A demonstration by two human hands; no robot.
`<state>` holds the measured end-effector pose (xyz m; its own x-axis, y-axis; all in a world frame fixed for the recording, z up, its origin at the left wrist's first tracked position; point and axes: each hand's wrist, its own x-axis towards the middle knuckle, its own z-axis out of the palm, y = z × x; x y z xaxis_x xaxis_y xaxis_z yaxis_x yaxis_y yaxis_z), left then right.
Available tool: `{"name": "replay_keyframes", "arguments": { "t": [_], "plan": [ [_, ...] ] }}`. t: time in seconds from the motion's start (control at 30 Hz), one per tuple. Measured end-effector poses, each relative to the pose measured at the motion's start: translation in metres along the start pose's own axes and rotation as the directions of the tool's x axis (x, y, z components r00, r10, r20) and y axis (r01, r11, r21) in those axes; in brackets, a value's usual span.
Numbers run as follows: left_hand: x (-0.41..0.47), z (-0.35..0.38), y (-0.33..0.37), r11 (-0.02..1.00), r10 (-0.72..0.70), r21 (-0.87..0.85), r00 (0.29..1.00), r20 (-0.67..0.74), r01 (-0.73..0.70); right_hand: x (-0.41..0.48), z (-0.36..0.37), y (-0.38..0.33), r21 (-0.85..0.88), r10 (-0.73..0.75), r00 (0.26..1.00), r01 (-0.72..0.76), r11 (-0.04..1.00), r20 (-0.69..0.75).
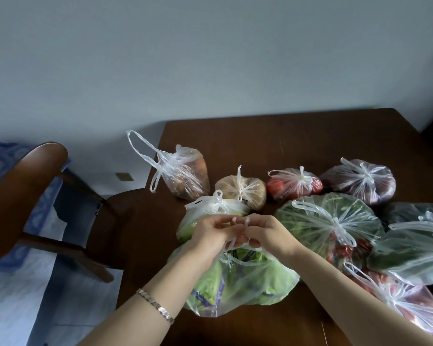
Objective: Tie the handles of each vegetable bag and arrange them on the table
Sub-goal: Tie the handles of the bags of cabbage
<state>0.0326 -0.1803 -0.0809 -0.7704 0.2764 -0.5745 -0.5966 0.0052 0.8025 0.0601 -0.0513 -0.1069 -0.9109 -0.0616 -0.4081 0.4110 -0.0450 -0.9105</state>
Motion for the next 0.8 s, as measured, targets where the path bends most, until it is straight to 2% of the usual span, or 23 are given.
{"name": "replay_keyframes", "arguments": {
  "t": [0.07, 0.13, 0.2, 0.27, 0.33, 0.4, 0.5, 0.57, 0.63, 0.7, 0.73, 0.8],
  "plan": [
    [-0.001, 0.002, -0.001, 0.999, 0.031, 0.046, 0.998, -0.047, -0.029, -0.002, -0.001, 0.003, -0.044, -0.019, 0.999, 0.018, 0.999, -0.027],
    [0.001, 0.004, -0.004, 0.99, 0.092, 0.112, 0.992, -0.087, -0.082, -0.004, 0.0, 0.006, -0.041, -0.032, 0.993, 0.028, 0.999, -0.114],
    [0.007, 0.004, -0.01, 0.949, 0.221, 0.263, 0.962, -0.159, -0.175, -0.005, 0.004, 0.007, 0.048, -0.01, 0.98, 0.02, 0.999, -0.201],
    [0.015, 0.0, -0.015, 0.853, 0.366, 0.459, 0.911, -0.189, -0.248, -0.006, 0.007, 0.006, 0.119, 0.025, 0.965, 0.006, 0.993, -0.26],
    [0.015, -0.003, -0.02, 0.774, 0.443, 0.544, 0.891, -0.1, -0.324, -0.003, 0.009, 0.007, 0.186, 0.082, 0.946, -0.023, 0.982, -0.314],
    [0.013, -0.008, -0.028, 0.656, 0.528, 0.602, 0.847, 0.064, -0.455, 0.003, 0.008, 0.012, 0.173, 0.132, 0.913, -0.069, 0.982, -0.386],
    [0.013, -0.016, -0.037, 0.425, 0.635, 0.671, 0.729, 0.257, -0.607, 0.012, 0.006, 0.018, -0.024, 0.099, 0.905, -0.119, 0.993, -0.414],
    [0.015, -0.02, -0.038, 0.33, 0.684, 0.715, 0.678, 0.27, -0.617, 0.011, 0.008, 0.015, -0.129, 0.056, 0.921, -0.114, 0.985, -0.385],
    [0.021, -0.023, -0.037, 0.319, 0.72, 0.724, 0.653, 0.235, -0.612, 0.007, 0.009, 0.011, -0.258, -0.014, 0.952, -0.069, 0.964, -0.306],
    [0.024, -0.024, -0.033, 0.367, 0.724, 0.714, 0.665, 0.183, -0.596, 0.0, 0.009, 0.008, -0.347, -0.069, 0.981, 0.002, 0.938, -0.182],
    [0.024, -0.023, -0.032, 0.433, 0.7, 0.696, 0.7, 0.14, -0.573, -0.003, 0.009, 0.007, -0.331, -0.083, 0.989, 0.037, 0.943, -0.126],
    [0.026, -0.02, -0.028, 0.648, 0.576, 0.599, 0.817, 0.017, -0.47, -0.01, 0.006, 0.006, -0.254, -0.104, 0.992, 0.082, 0.964, -0.072]
  ]
}}
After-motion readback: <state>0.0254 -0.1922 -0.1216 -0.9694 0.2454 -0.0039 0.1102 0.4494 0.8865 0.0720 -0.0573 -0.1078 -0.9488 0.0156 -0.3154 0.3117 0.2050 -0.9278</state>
